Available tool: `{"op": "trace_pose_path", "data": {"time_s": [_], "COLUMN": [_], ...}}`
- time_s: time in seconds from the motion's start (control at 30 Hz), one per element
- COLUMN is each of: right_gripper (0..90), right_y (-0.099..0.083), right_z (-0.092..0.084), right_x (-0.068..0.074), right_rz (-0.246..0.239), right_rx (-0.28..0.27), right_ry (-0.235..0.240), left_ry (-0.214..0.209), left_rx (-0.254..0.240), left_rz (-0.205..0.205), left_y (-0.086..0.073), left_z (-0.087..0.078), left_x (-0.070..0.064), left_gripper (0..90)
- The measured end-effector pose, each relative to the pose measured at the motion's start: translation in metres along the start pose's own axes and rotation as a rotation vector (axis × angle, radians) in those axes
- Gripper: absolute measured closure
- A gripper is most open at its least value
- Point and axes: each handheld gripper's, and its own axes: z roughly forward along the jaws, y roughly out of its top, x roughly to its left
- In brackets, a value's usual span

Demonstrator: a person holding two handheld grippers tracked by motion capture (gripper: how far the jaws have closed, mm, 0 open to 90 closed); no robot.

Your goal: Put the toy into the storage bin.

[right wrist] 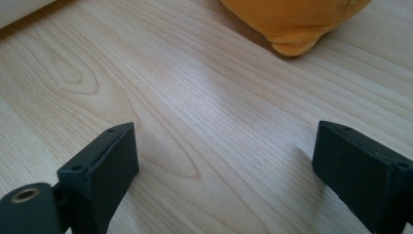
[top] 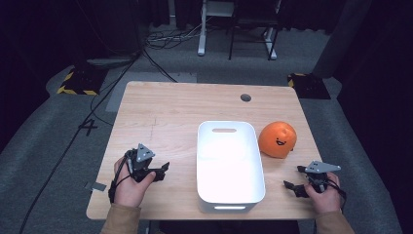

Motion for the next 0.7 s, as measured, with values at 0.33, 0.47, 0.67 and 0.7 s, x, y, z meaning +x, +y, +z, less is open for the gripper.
{"op": "trace_pose_path", "data": {"time_s": [0.33, 0.47, 0.67, 0.7], "right_gripper": [9.6, 9.6, 9.6, 9.6], "right_y": [0.000, 0.000, 0.000, 0.000], "right_z": [0.000, 0.000, 0.000, 0.000], "right_x": [-0.001, -0.001, -0.001, -0.001], "right_rz": [-0.006, -0.006, -0.006, -0.006], "right_rx": [0.003, 0.004, 0.003, 0.003], "right_ry": [0.006, 0.006, 0.006, 0.006], "left_ry": [-0.010, -0.014, -0.017, -0.017], "left_rx": [0.084, 0.090, 0.095, 0.095], "left_rz": [-0.014, 0.003, 0.022, 0.022], "left_y": [-0.019, -0.024, -0.032, -0.032], "left_z": [0.019, 0.022, 0.027, 0.027], "left_x": [0.016, 0.020, 0.025, 0.025], "left_gripper": [21.8, 21.5, 19.5, 18.9]}}
